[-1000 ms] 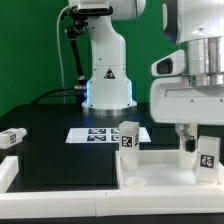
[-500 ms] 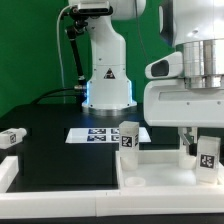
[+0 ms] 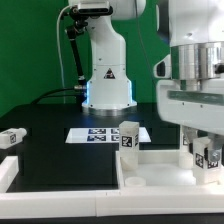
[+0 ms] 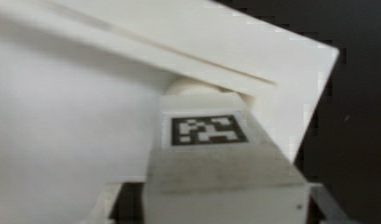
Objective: Assemble square table
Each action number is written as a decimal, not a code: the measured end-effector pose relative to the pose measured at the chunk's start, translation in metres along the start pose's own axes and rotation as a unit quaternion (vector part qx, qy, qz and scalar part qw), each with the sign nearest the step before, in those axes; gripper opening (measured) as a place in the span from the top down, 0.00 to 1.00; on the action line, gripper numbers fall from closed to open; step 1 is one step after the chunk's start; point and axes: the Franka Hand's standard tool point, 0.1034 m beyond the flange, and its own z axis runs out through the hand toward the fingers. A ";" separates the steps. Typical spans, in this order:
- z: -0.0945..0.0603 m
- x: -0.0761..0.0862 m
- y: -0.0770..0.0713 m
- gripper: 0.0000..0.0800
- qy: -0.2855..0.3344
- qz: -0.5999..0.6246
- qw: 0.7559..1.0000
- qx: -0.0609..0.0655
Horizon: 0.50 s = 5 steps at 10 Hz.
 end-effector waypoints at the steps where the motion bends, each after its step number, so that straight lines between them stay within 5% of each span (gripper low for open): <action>1: 0.001 -0.002 -0.001 0.63 -0.014 0.099 0.995 0.003; 5: 0.001 -0.003 -0.001 0.63 -0.023 0.243 0.970 0.012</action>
Offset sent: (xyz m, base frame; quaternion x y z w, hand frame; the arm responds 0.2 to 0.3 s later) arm -0.0069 -0.0041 0.0079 0.0056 0.0237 0.1881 0.9819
